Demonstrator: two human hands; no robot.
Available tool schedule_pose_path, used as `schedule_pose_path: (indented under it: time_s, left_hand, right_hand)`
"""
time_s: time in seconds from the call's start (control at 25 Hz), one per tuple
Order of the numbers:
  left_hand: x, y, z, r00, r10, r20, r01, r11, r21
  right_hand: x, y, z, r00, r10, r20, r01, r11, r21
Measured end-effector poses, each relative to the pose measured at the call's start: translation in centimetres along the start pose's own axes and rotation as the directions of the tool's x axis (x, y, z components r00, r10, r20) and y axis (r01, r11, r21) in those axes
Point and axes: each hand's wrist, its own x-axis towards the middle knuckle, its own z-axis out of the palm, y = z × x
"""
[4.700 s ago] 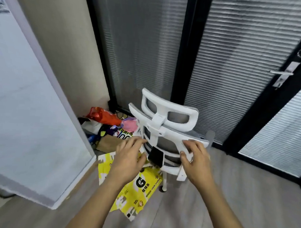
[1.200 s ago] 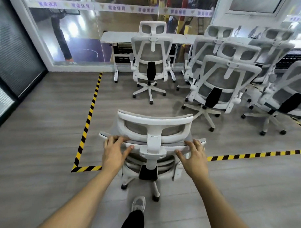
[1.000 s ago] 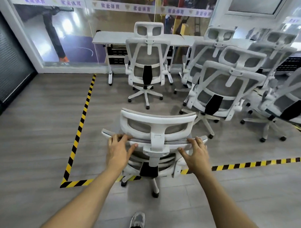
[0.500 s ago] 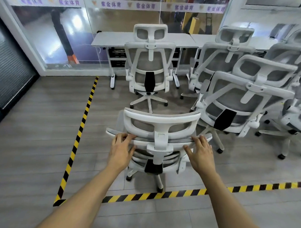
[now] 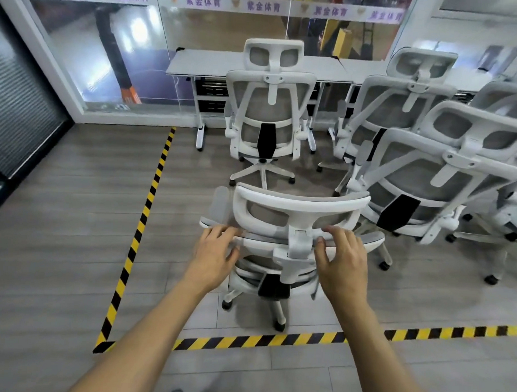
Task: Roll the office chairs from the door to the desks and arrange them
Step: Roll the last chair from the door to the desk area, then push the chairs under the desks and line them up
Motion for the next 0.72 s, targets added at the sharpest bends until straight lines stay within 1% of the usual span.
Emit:
schedule_pose_path:
  time_s: [0.08, 0.2, 0.44, 0.6, 0.72]
  left_hand:
    - [0.1, -1.3, -2.0, 0.997, 0.050, -0.063, -0.050, 0.999, -0.003]
    - [0.1, -4.4, -6.1, 0.986, 0.106, -0.129, -0.110, 0.994, -0.019]
    - [1.2, -15.1, -14.8, 0.986, 0.093, -0.142, -0.092, 0.996, 0.012]
    - [3.8, -20.8, -18.3, 0.983, 0.069, -0.168, -0.070, 0.998, -0.001]
    - [8.3, -24.5, -19.5, 0.982, 0.075, -0.174, -0.075, 0.997, 0.007]
  right_hand:
    - [-0.6, -3.8, 1.3, 0.997, -0.078, -0.016, 0.078, 0.997, -0.008]
    - [-1.5, -9.6, 4.8, 0.993, -0.107, 0.041, 0.107, 0.994, 0.019]
    - [-0.3, -21.3, 13.7, 0.990, -0.126, 0.063, 0.122, 0.991, 0.061]
    - [2.6, -25.8, 19.1, 0.989, -0.109, 0.104, 0.102, 0.992, 0.075]
    - [6.3, -27.5, 23.7, 0.990, -0.099, 0.102, 0.089, 0.991, 0.099]
